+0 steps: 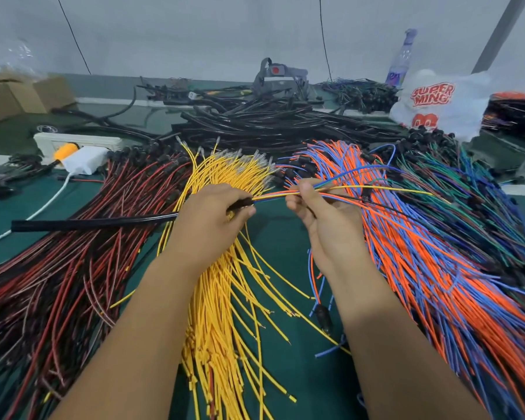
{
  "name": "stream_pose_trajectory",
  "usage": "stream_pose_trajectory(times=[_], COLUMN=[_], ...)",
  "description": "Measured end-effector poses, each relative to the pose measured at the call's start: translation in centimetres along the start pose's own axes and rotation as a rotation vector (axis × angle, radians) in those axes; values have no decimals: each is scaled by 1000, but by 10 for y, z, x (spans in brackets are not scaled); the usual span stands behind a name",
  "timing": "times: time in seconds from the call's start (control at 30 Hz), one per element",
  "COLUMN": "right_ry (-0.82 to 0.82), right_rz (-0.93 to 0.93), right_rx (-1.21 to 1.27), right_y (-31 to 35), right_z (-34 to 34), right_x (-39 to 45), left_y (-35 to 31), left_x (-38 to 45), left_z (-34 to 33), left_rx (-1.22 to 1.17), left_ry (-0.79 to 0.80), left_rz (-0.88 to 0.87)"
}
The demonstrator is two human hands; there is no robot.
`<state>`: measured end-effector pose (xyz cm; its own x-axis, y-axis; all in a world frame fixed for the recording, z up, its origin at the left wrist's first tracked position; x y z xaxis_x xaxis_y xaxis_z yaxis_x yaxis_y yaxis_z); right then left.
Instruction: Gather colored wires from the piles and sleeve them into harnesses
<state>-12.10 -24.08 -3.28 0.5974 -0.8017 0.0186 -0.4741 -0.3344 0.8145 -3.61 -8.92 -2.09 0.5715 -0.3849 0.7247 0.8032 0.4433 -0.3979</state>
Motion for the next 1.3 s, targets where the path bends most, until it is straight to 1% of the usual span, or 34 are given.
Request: stream_pose_trajectory(times=[0.1,0.23,0.33,0.5,0.57,0.63,0.77,0.83,0.93,1.1,1.2,1.3], right_ry=[29,59,92,87,108,102,-56,-103,-165,-196,-158,-69], right_rz=[11,14,-3,28,-18,-106,-280,-303,-188,76,162,182], right_rx=[-29,-128,-200,-305,-266,-191,-63,5,-55,-180,-229,-312], right_y=[0,-3,-10,-16,-16,-17,-11,-6,-4,3,4,-4], right_z=[-1,-4,-9,-8,-10,-12,-3,1,4,3,-1,-7], right_x=[-2,-5,-8,-6,-7,-7,-2,-1,-2,-6,-8,-11], left_y=[-7,-17,-23,-23,-22,-20,-8,0,6,5,0,-11], left_x=[1,0,-3,-6,-5,-3,-1,-2,-4,-1,0,0], left_z=[0,-2,-3,-5,-5,-4,-1,1,2,2,0,-1], left_rx=[-14,-34,0,57,41,36,7,0,14,86,105,67], left_ry=[-7,8,14,90,95,106,157,169,175,146,117,100], left_rz=[-54,-95,-123,-82,-74,-69,-63,-32,7,-36,-78,-118])
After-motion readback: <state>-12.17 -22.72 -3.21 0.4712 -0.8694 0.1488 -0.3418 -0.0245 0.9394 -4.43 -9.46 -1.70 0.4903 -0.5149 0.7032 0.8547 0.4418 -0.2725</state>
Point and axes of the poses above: each hand's wrist, its own x-axis towards the middle knuckle, its own z-axis out of the back of the hand, y = z × x, the point moved 4 cm from there along x, towards the middle knuckle, and after that the axes turned 14 degrees about -y, right-handed, at the moved point
